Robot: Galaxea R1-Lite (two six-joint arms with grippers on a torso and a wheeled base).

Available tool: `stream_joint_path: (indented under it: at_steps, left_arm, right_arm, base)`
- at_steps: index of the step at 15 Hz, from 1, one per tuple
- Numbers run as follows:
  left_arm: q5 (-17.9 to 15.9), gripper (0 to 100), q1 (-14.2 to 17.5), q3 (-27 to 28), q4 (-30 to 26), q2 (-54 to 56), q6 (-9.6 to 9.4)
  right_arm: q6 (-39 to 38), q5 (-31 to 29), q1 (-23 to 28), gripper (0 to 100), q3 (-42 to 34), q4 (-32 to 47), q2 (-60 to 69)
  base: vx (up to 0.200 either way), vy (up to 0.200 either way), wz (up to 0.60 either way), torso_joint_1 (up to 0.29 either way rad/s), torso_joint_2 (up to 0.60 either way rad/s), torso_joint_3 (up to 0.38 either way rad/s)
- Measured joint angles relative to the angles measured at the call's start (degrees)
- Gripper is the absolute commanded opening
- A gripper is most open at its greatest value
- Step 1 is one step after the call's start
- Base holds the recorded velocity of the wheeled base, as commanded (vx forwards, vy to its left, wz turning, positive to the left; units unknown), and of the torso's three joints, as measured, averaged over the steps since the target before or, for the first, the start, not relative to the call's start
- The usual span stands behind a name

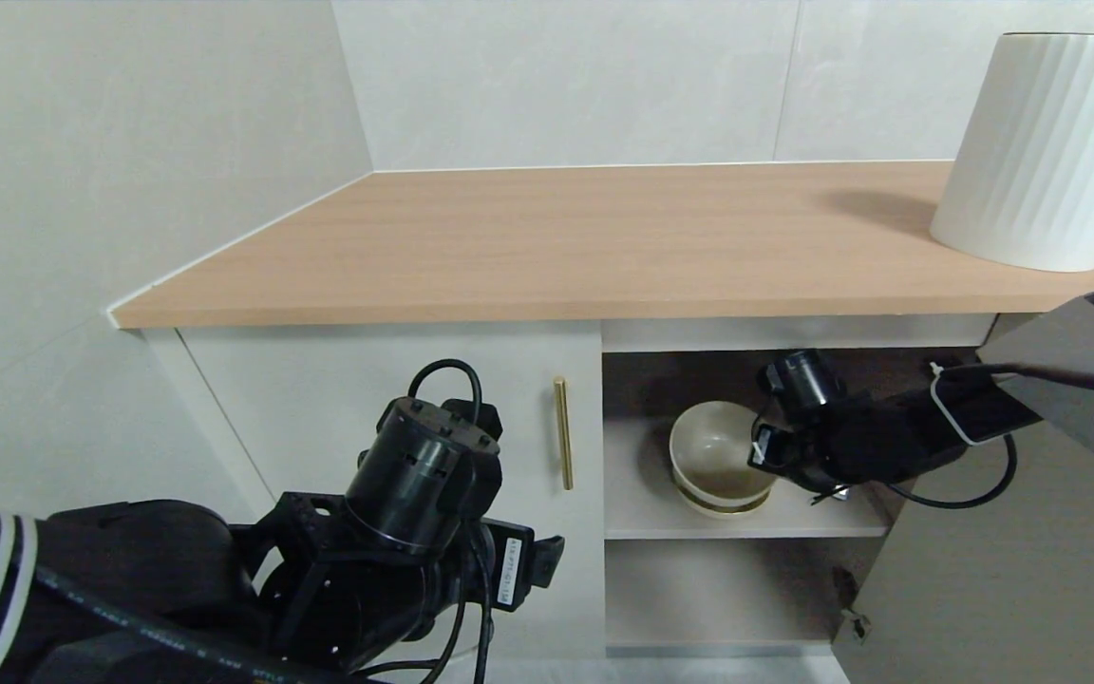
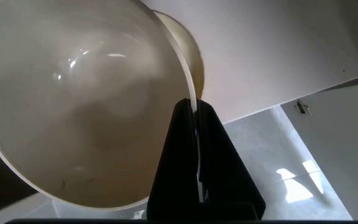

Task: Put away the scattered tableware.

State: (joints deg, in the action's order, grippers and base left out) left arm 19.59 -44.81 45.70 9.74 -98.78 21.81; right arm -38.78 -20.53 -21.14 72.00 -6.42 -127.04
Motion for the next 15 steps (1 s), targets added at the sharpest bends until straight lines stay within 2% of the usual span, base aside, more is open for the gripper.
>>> stream_joint_path:
  at_steps: [10,11,15]
  left_arm:
    - [-0.02,100,0.0,0.0,0.02,0.02,0.05]
    - [-0.02,100,0.0,0.0,0.02,0.02,0.02]
    - [-0.02,100,-0.02,0.02,0.02,0.11,0.05]
  right_arm:
    - [-0.04,0.04,0.96,0,1.38,-0.66,-3.52]
    - [-0.02,0.04,0.96,100,1.4,-0.68,-3.61]
    - [0.02,0.37,0.77,100,1.32,-0.68,-3.64]
  base:
    - [0.0,0.0,0.0,0.0,0.0,0.0]
    - [0.0,0.0,0.0,0.0,0.0,0.0]
    - [0.0,0.0,0.0,0.0,0.0,0.0]
